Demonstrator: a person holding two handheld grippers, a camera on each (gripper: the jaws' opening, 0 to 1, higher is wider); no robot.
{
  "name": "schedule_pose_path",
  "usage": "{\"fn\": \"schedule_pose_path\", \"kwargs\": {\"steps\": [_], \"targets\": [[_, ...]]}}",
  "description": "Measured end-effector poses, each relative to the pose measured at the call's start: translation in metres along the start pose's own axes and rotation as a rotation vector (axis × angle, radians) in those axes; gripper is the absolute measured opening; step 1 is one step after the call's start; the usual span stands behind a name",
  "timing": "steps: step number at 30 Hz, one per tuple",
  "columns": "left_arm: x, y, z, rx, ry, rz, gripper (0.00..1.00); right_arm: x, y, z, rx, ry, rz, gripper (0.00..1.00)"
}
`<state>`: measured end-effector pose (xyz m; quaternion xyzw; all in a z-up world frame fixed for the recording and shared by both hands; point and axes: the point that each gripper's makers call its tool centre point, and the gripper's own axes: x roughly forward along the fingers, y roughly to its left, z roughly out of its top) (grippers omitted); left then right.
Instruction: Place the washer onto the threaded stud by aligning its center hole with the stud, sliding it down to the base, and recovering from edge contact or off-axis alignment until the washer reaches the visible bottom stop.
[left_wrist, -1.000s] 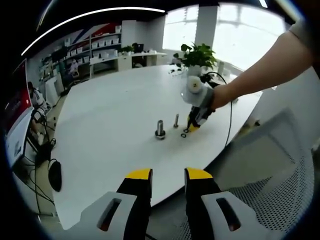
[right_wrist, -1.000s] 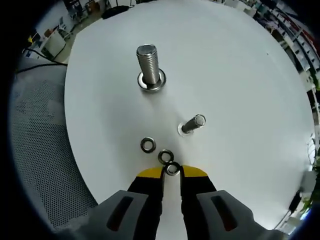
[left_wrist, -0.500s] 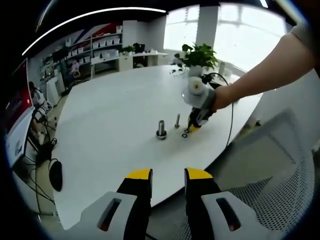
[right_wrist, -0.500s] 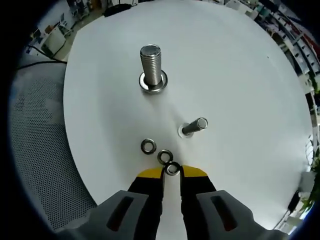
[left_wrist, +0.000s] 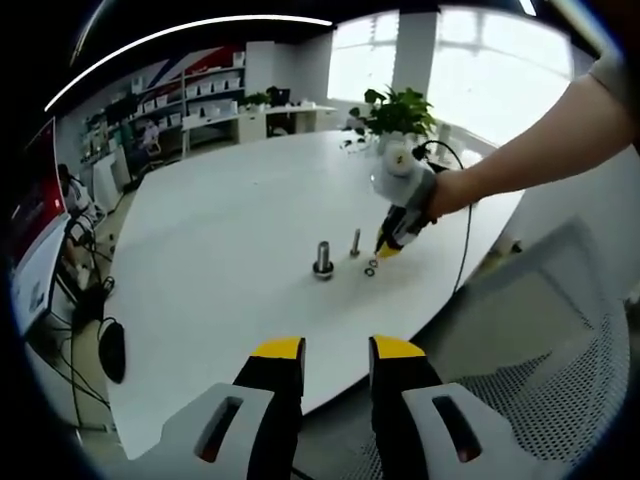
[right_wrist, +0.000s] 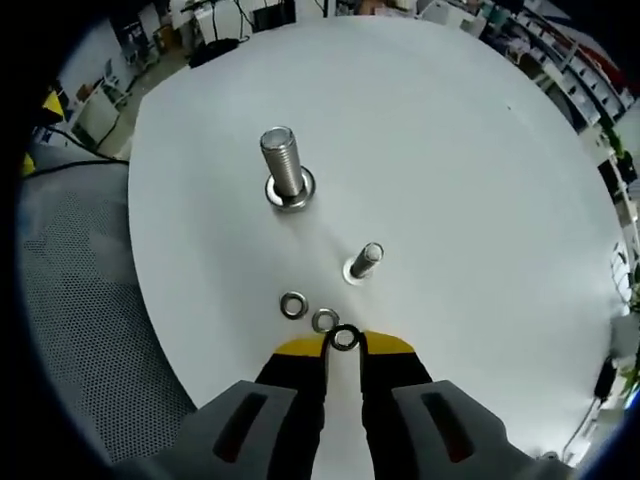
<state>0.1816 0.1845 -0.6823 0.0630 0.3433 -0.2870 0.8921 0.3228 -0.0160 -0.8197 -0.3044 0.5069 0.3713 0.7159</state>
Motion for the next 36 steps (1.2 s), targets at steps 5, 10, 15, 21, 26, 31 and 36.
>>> {"fn": "schedule_pose_path", "kwargs": {"steps": [5, 10, 15, 21, 26, 31, 36], "targets": [[0.000, 0.000, 0.000, 0.002, -0.002, -0.001, 0.23, -0.008, -0.004, 0.009, 0.013, -0.031, -0.008, 0.14], [0.000, 0.000, 0.001, 0.001, -0.005, 0.002, 0.23, -0.020, -0.008, 0.020, 0.022, -0.069, -0.020, 0.14], [-0.001, -0.001, 0.001, 0.005, -0.006, -0.003, 0.23, -0.030, -0.009, 0.030, 0.022, -0.099, -0.030, 0.14], [-0.001, 0.000, 0.001, 0.004, -0.008, 0.004, 0.23, -0.035, -0.008, 0.039, -0.026, -0.118, -0.044, 0.14], [-0.001, 0.000, 0.001, 0.008, -0.009, 0.004, 0.23, -0.036, -0.009, 0.044, -0.029, -0.130, -0.048, 0.14], [-0.001, 0.000, 0.002, 0.008, -0.009, 0.005, 0.23, -0.033, -0.008, 0.051, -0.044, -0.129, -0.046, 0.14], [-0.001, 0.000, 0.002, 0.008, -0.009, 0.005, 0.23, -0.030, -0.009, 0.053, -0.041, -0.122, -0.039, 0.14]]}}
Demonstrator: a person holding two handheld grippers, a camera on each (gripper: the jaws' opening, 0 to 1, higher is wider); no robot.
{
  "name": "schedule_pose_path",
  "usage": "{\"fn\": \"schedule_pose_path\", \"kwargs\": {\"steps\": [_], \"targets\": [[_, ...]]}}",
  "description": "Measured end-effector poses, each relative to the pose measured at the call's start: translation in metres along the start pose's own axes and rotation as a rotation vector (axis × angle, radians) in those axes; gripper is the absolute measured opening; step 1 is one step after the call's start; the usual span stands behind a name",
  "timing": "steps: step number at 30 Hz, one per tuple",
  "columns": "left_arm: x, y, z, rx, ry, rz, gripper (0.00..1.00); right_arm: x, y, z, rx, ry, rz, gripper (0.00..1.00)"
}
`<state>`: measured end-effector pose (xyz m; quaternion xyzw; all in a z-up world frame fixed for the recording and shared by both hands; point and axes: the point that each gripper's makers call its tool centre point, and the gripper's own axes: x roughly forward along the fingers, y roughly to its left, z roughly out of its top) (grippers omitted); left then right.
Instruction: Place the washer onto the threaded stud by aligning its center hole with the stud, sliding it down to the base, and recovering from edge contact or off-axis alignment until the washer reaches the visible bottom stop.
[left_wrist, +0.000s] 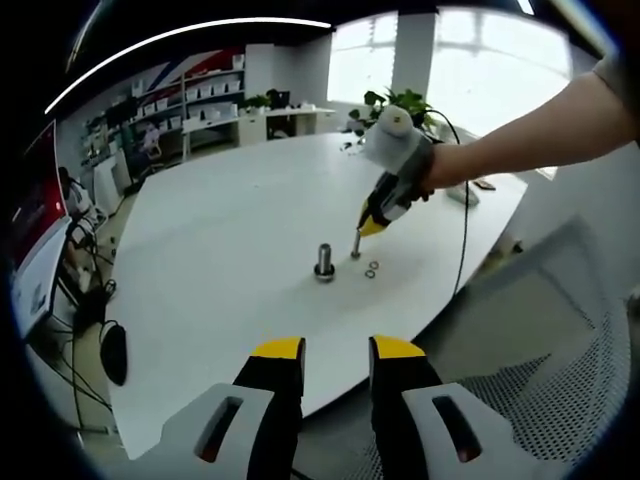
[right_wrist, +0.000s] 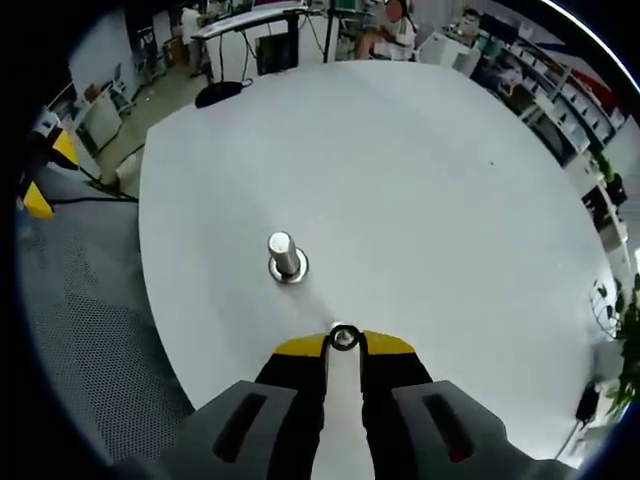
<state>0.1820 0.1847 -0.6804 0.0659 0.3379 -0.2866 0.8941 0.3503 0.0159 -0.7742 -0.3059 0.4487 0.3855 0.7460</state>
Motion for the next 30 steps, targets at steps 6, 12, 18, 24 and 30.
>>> {"fn": "schedule_pose_path", "kwargs": {"steps": [6, 12, 18, 24, 30], "targets": [[0.000, 0.000, 0.000, -0.001, -0.002, 0.002, 0.23, 0.003, 0.000, -0.001, 0.002, 0.018, 0.007, 0.14], [0.000, 0.000, 0.000, -0.001, -0.001, 0.003, 0.23, 0.007, -0.002, -0.001, -0.003, 0.032, 0.012, 0.14], [0.000, 0.001, 0.000, -0.001, -0.001, 0.004, 0.23, 0.011, 0.000, -0.004, -0.011, 0.046, 0.018, 0.14], [0.000, 0.001, -0.001, -0.002, 0.003, 0.005, 0.23, 0.021, 0.000, -0.008, 0.002, 0.064, 0.034, 0.14], [0.000, 0.001, -0.001, -0.003, 0.008, 0.006, 0.23, 0.031, 0.001, -0.013, 0.007, 0.082, 0.045, 0.14]]}}
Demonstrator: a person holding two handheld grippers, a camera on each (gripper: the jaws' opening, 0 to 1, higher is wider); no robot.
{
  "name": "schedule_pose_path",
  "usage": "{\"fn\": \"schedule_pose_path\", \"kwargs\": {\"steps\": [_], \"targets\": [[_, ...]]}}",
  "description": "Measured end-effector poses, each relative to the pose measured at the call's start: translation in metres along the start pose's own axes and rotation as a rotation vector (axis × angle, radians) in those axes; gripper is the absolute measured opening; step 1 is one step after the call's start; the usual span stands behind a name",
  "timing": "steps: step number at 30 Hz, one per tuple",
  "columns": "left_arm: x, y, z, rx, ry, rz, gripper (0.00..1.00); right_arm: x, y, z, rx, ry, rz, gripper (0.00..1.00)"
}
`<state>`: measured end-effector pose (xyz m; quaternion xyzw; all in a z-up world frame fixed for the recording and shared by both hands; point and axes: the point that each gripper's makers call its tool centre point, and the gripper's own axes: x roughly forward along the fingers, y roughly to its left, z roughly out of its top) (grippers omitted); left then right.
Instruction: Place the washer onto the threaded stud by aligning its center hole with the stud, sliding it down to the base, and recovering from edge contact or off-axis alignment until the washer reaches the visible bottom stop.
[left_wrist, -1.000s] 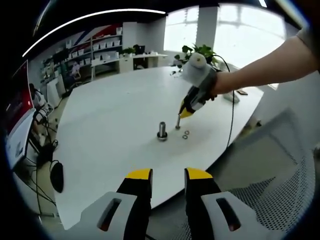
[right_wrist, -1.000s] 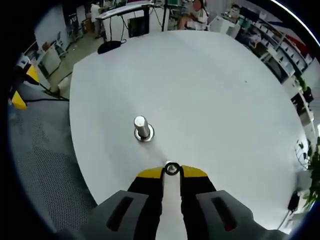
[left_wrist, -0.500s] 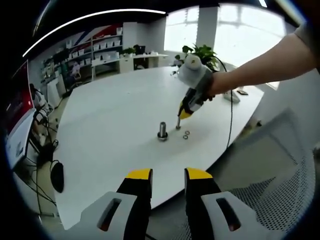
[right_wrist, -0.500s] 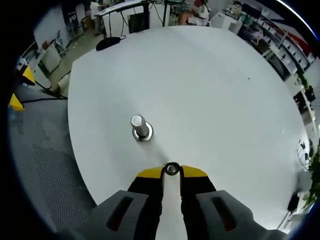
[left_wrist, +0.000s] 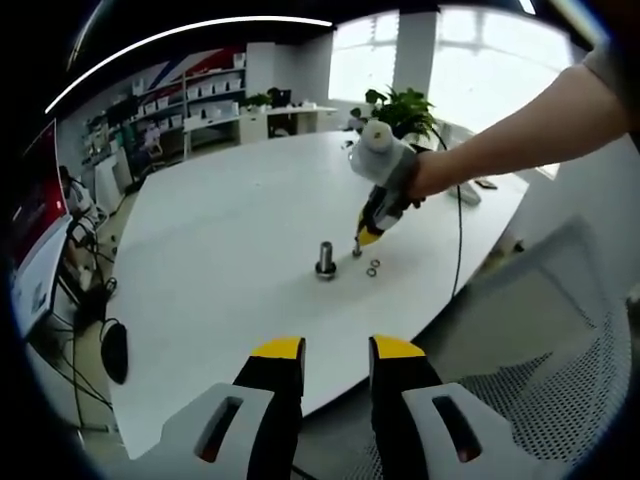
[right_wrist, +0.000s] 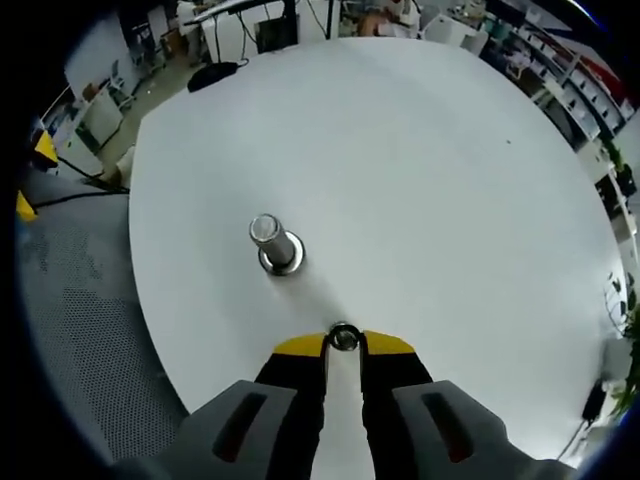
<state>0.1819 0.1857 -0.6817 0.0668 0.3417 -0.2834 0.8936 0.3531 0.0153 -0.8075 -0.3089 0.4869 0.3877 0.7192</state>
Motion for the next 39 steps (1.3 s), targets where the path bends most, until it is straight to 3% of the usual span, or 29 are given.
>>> {"fn": "schedule_pose_path", "kwargs": {"steps": [17, 31, 39], "targets": [[0.001, 0.000, -0.002, 0.002, 0.014, -0.004, 0.23, 0.022, 0.000, -0.014, 0.014, 0.054, 0.021, 0.14], [0.002, -0.001, -0.003, 0.003, 0.016, -0.008, 0.23, 0.016, -0.002, -0.019, 0.041, 0.047, 0.030, 0.20], [0.002, -0.001, -0.002, 0.004, 0.015, -0.009, 0.23, 0.012, 0.003, -0.033, 0.059, 0.061, 0.040, 0.20]]}}
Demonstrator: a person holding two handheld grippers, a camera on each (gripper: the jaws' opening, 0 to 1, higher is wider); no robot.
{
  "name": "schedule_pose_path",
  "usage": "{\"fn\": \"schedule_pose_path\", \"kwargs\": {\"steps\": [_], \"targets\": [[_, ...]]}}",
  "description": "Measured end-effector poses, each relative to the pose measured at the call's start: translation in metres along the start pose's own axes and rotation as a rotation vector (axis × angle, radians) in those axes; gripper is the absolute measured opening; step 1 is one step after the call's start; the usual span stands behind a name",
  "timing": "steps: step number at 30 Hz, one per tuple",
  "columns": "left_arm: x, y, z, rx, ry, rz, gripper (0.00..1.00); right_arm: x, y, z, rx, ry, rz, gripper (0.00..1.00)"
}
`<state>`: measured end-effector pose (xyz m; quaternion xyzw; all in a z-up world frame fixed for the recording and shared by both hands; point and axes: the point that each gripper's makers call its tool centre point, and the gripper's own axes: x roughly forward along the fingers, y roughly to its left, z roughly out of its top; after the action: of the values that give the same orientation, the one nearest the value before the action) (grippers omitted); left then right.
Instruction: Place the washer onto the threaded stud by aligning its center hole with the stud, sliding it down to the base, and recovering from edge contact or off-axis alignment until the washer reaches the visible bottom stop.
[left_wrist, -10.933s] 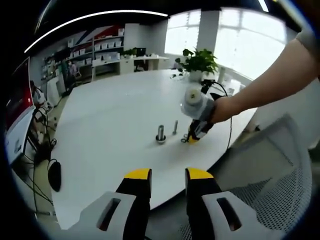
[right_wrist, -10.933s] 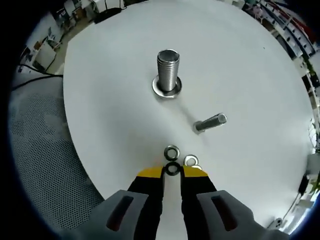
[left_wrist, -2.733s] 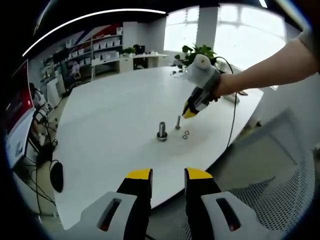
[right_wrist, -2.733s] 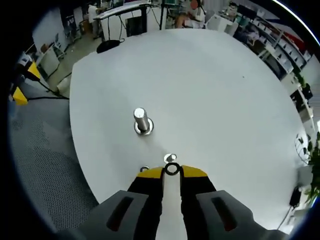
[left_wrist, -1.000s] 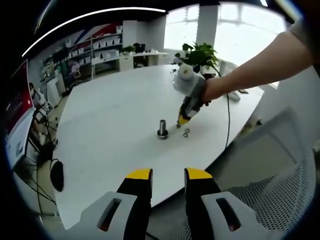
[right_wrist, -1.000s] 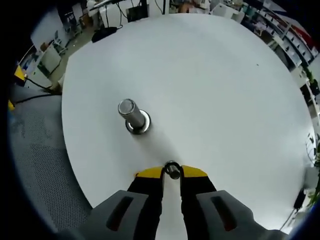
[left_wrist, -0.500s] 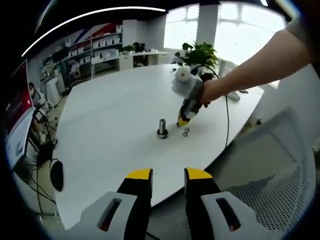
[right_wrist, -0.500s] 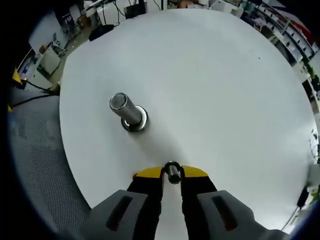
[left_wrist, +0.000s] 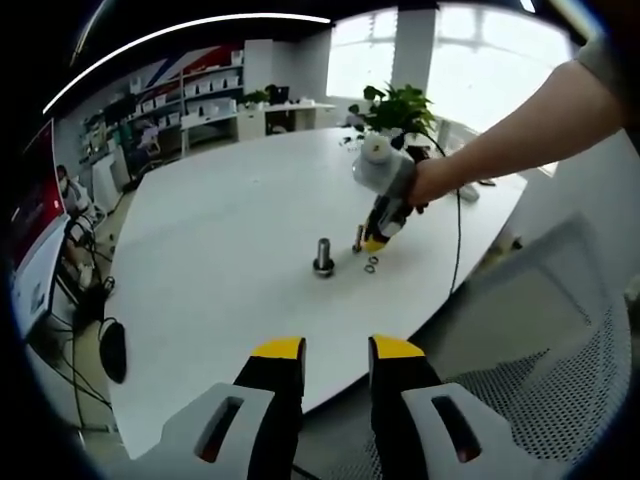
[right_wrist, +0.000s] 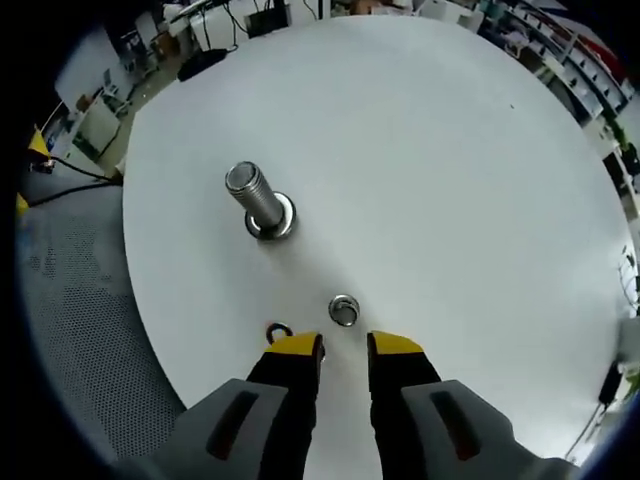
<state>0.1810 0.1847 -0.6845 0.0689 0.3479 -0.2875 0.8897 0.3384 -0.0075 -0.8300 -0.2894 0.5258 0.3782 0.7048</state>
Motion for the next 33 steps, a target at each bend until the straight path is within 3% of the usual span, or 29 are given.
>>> {"fn": "schedule_pose_path", "kwargs": {"steps": [12, 23, 33], "targets": [[0.000, 0.000, -0.001, 0.000, 0.005, 0.002, 0.23, 0.006, 0.017, -0.003, 0.013, -0.006, 0.026, 0.21], [0.000, 0.000, -0.001, 0.001, 0.003, 0.003, 0.23, 0.005, 0.010, -0.018, -0.006, 0.020, 0.010, 0.20], [0.000, 0.001, 0.000, 0.001, -0.001, 0.004, 0.23, 0.006, 0.011, -0.015, -0.041, 0.016, 0.003, 0.19]]}}
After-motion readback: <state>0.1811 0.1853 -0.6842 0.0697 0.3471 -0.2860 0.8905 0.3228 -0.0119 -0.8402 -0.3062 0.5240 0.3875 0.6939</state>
